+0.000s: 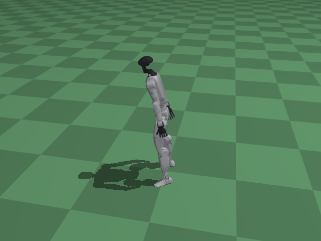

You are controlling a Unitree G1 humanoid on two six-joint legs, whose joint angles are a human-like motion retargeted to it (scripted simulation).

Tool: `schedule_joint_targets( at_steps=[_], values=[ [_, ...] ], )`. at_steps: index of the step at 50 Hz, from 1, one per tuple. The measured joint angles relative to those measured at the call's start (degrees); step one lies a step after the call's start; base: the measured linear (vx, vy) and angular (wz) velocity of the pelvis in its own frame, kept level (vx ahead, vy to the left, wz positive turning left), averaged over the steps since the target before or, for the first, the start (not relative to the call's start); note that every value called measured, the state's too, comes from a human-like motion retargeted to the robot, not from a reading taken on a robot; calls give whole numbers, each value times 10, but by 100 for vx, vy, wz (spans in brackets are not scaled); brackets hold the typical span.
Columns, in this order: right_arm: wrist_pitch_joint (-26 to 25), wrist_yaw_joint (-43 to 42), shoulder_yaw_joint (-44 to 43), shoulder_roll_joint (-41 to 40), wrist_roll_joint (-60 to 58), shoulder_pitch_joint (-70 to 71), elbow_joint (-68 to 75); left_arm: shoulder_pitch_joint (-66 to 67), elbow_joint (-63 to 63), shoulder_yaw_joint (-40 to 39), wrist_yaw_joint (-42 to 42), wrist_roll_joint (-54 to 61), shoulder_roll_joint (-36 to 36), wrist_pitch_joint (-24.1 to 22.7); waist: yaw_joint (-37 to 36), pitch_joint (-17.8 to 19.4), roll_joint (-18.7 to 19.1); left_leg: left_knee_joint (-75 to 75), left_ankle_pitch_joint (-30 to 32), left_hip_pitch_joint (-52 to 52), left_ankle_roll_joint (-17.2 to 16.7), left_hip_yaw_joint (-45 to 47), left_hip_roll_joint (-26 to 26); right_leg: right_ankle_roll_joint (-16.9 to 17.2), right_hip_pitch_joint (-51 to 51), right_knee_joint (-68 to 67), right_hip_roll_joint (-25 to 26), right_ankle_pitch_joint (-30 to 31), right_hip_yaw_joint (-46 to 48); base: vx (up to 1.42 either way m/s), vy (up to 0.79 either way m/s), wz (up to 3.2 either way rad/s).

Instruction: In place motions

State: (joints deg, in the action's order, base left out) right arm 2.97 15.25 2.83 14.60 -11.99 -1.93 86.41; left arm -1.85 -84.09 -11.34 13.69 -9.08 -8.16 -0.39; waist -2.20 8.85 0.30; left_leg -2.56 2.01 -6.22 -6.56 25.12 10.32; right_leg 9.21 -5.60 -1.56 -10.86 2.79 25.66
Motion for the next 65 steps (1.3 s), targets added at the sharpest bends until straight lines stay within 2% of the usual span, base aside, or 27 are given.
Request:
schedule_joint_targets(
  at_steps=[1, 2, 3, 5, 8, 10, 12, 15, 17, 21, 25, 30, 33, 38, 43, 46, 50, 54, 56, 58, 60, 62, 63, 65],
  values=[
    [-8, -9, -10, 2, -8, -1, 28, 6, -15, -7, 8, 1, 2, 3, -52, -21, -11, -4, -9, 2, -2, 48, 4, -2, -34, -26, 3, -17, -61, 33, 5, -233],
    [-17, -17, -23, 2, -10, -2, 51, 9, -29, -10, 14, 3, 3, 6, -66, -31, -16, -10, -12, -1, -1, 56, 3, -6, -52, -42, -1, -21, -80, 16, -2, 60],
    [-27, -24, -43, -2, -4, -4, 66, 4, -43, -2, 19, 11, 3, 11, -4, -17, -7, -17, -5, -15, 6, -18, -8, -14, -40, -35, -17, -1, -11, 2, -7, 330],
    [-39, -31, -52, -1, 25, 9, 87, -11, -66, -3, 25, 32, 6, 10, 57, 13, 5, -39, 1, -31, 13, -93, -11, -17, -4, -27, -29, 9, 80, -14, -9, 286],
    [-18, -46, -25, 11, 56, 48, 99, -38, -69, 10, 25, 69, -5, -7, 14, 21, -5, -80, -27, -48, 11, -54, 10, -20, -60, -110, -43, -31, 29, -19, -2, -85],
    [-17, -74, -10, 14, 43, 77, 89, -57, -58, 4, 9, 62, -9, -7, 17, 13, -7, -126, -51, -91, 13, -68, 20, -31, -123, -186, -50, -61, -1, -14, 1, -27],
    [-21, -108, -8, 11, 9, 105, 58, -82, -41, 3, -10, 55, -18, -13, 25, 10, -14, -211, -85, -156, 18, -87, 31, -27, -176, -250, -62, -96, -33, -21, -5, 11],
    [-19, -140, 3, 10, -24, 142, -10, -135, -15, 36, -27, 70, -49, -21, 32, 17, -20, -352, -139, -254, 24, -124, 44, -34, -247, -358, -91, -149, -29, -22, -7, 28],
    [-14, -133, 17, 21, -36, 162, -54, -174, -2, 54, -29, 63, -67, -19, 34, 11, -20, -446, -178, -325, 31, -155, 44, -30, -318, -449, -98, -183, -63, -15, -3, 32],
    [-16, -103, 23, 40, -86, 218, -123, -249, 28, 68, 4, 44, -97, -9, 37, -16, -43, -626, -245, -470, 45, -191, 9, -28, -475, -615, -116, -232, -134, -14, 3, 17],
    [-3, -67, 36, 51, -105, 293, -161, -314, 63, 68, 22, 42, -127, -5, 44, -17, -51, -785, -298, -582, 71, -198, 15, -40, -596, -753, -113, -263, -167, -16, 4, -15],
    [12, -39, 38, 57, -93, 369, -180, -387, 74, 75, 45, 34, -154, -3, 55, -12, -58, -918, -330, -678, 106, -202, 23, -72, -699, -873, -121, -287, -174, -10, 2, 1],
    [17, -42, 36, 59, -91, 388, -181, -421, 53, 83, 61, 20, -156, -9, 55, -8, -60, -950, -342, -695, 118, -200, 21, -84, -722, -904, -124, -297, -175, -6, 5, 5],
    [16, -64, 38, 52, -114, 382, -137, -426, 12, 99, 100, -45, -158, 10, 51, -15, -62, -917, -335, -658, 111, -200, 13, -67, -683, -869, -128, -292, -187, -3, 5, 0],
    [-5, -112, 30, 38, -144, 311, -106, -348, 14, 113, 104, -70, -159, 21, 47, -33, -51, -760, -293, -543, 81, -195, 6, -25, -554, -716, -118, -257, -177, 9, 1, -11],
    [-27, -113, 20, 29, -134, 250, -85, -281, 4, 99, 62, -54, -127, 32, 49, -47, -37, -606, -238, -452, 63, -188, 0, -11, -453, -569, -101, -205, -153, 3, 0, 0],
    [-39, -88, -7, 28, -110, 149, -60, -183, -21, 53, 21, -9, -52, 27, 32, -66, -22, -355, -126, -306, 43, -141, 3, -14, -305, -330, -74, -107, -120, 16, 5, -8],
    [-12, -70, -32, 25, -89, 51, -26, -100, -53, -9, -8, 35, 5, -12, -1, -38, -8, -138, -33, -129, 10, -95, -3, -22, -141, -135, -48, -26, -62, 15, 3, -31],
    [-9, -73, -37, 21, -79, 17, 7, -63, -70, -32, -26, 50, 14, -34, -7, -25, 1, -65, -11, -58, -4, -81, -4, -21, -72, -67, -32, 3, -32, 21, 1, -3],
    [-13, -76, -29, 22, -84, -12, 51, -22, -89, -51, -49, 61, 15, -43, -7, -33, 7, -14, 0, -13, -6, -76, -10, -23, -26, -11, -11, 25, -19, 39, 2, -6],
    [-30, -75, -21, 28, -113, -35, 98, 18, -110, -64, -55, 66, 11, -33, -4, -71, 4, 21, 10, 0, -8, -69, -26, -7, -3, 19, -5, 23, 44, 46, 6, -3],
    [-91, -72, -33, 28, -150, -55, 110, 44, -129, -81, -34, 56, 1, -4, 8, -113, 0, 31, 5, -5, -22, -36, -26, -14, -38, -5, -13, 13, 23, 30, 4, 22],
    [-125, -66, -47, 28, -159, -58, 110, 48, -132, -86, -20, 52, 3, 16, 3, -120, 2, 26, 7, -16, -19, -57, -25, -15, -54, -17, -14, 11, 1, 5, 1, 8],
    [-151, -57, -61, 26, -144, -50, 110, 51, -133, -92, -4, 60, 13, 30, 6, -104, 8, 13, 11, -21, -14, -82, -18, -16, -47, -25, -16, 13, 7, -10, -3, 12]
  ],
)
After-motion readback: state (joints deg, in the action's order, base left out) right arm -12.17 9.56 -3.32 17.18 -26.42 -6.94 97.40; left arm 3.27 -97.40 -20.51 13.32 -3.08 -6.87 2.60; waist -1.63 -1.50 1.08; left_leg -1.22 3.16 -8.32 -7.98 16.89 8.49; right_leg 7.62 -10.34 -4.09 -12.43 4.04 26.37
